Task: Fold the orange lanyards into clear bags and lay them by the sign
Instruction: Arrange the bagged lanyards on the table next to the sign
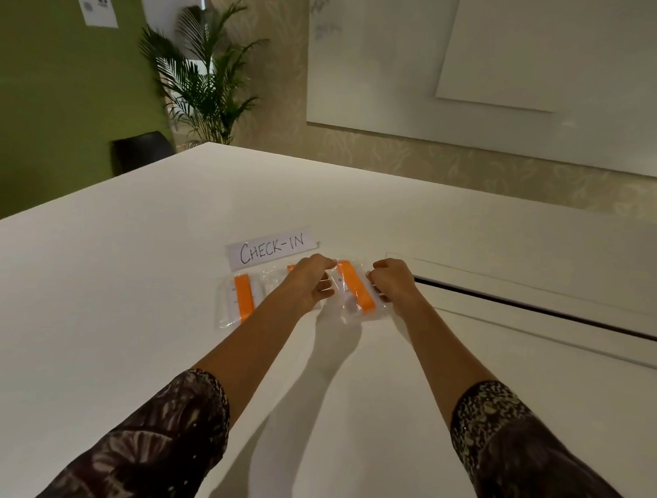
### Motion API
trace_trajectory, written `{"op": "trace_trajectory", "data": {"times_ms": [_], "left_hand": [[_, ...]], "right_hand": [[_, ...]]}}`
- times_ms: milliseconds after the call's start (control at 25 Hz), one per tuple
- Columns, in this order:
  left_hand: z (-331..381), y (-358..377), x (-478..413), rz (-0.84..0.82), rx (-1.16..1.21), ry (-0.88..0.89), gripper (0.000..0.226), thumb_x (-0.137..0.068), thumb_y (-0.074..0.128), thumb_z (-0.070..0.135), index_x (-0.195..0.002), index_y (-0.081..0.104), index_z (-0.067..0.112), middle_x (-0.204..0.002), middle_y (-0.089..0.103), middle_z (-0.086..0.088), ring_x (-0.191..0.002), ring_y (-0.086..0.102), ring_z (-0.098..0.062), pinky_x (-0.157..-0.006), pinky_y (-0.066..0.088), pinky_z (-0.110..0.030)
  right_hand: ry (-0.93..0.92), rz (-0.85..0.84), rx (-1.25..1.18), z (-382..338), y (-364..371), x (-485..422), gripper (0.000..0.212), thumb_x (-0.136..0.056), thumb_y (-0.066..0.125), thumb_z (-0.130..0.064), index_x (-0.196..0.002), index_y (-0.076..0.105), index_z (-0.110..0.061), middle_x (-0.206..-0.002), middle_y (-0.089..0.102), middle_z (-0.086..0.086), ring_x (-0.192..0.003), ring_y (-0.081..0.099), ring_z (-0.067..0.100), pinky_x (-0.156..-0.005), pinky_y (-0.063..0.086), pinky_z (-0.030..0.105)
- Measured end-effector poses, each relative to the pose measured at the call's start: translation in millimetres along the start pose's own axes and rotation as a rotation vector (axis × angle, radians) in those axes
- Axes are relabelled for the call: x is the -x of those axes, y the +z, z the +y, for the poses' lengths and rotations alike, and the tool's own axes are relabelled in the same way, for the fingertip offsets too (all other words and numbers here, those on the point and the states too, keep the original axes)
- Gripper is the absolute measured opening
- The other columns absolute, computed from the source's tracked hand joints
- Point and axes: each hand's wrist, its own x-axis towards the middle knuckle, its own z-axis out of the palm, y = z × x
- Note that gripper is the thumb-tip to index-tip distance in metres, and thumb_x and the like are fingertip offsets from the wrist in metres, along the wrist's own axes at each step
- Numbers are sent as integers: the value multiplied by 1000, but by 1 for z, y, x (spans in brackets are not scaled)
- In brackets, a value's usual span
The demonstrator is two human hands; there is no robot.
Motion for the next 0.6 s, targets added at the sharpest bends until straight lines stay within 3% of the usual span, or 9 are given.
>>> {"op": "trace_trajectory", "data": {"times_ms": [120,200,360,480,600], "left_hand": [[7,2,-8,3,-1,10,20,-89,57,15,-109,56,10,-98,52,-9,-92,52,-23,-83,49,-35],[11,3,-12,6,-1,15,13,-90,58,18,-102,56,13,-106,52,-10,-96,52,-23,-84,49,-35],[17,5,-26,16,-45,34,19,-91,57,24,-108,54,15,-117,53,-10,-112,53,-25,-101,46,-39],[21,4,-34,37,-44,37,16,-90,58,25,-103,53,16,-118,51,-9,-113,52,-24,-101,45,-39],[20,3,-40,52,-26,33,33,-89,59,24,-117,51,9,-123,48,-13,-114,50,-24,-96,46,-36]], "right_hand": [[-14,-16,40,-5,10,-11,42,-85,50,-7,-127,56,-8,-125,60,13,-114,57,31,-97,50,45],[-12,-20,49,-6,17,-17,42,-85,51,-8,-127,56,-9,-126,59,12,-114,56,29,-97,50,43],[-19,-13,46,-10,26,-24,40,-85,52,-10,-124,57,-10,-126,57,9,-108,54,25,-84,46,30],[-16,-23,53,-12,31,-28,43,-85,53,-11,-128,55,-11,-130,54,8,-115,52,25,-81,41,27],[-9,-19,56,-11,33,-32,44,-84,52,-9,-127,55,-12,-130,55,9,-115,53,25,-80,42,27]]}}
